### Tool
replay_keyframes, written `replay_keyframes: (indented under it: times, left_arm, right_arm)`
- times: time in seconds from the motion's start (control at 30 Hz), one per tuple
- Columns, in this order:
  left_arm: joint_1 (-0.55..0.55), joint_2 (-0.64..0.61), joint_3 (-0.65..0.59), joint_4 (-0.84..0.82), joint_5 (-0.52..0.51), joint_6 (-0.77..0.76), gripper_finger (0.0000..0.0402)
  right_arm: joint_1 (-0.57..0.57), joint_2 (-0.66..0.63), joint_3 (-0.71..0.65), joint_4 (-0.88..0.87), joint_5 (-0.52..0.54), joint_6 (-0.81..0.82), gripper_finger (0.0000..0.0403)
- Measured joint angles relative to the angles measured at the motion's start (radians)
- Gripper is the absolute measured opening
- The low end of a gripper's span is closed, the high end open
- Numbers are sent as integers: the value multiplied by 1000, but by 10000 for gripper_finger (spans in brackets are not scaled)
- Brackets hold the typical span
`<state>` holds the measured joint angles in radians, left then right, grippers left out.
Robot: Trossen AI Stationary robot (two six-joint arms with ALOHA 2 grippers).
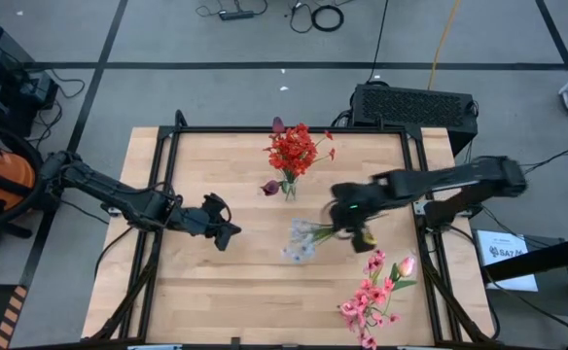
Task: Sort flowers into vase by color
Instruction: Put the white flower in the purple vase
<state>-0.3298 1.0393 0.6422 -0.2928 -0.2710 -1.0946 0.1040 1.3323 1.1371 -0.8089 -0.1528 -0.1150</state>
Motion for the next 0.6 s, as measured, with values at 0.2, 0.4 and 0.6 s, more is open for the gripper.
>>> replay_keyframes:
  times: [0.2, 0.4, 0.6]
  left_arm:
    - [0, 0, 0, -1, -45, 2, 22]
    - [0, 1, 0, -6, -47, 177, 22]
    - [11, 1, 0, 0, -72, 298, 22]
  right_arm:
    - [0, -404, -255, 232, 26, 174, 0]
    - [3, -756, -371, 388, 204, 332, 0]
    - [37, -977, -378, 462, 315, 386, 0]
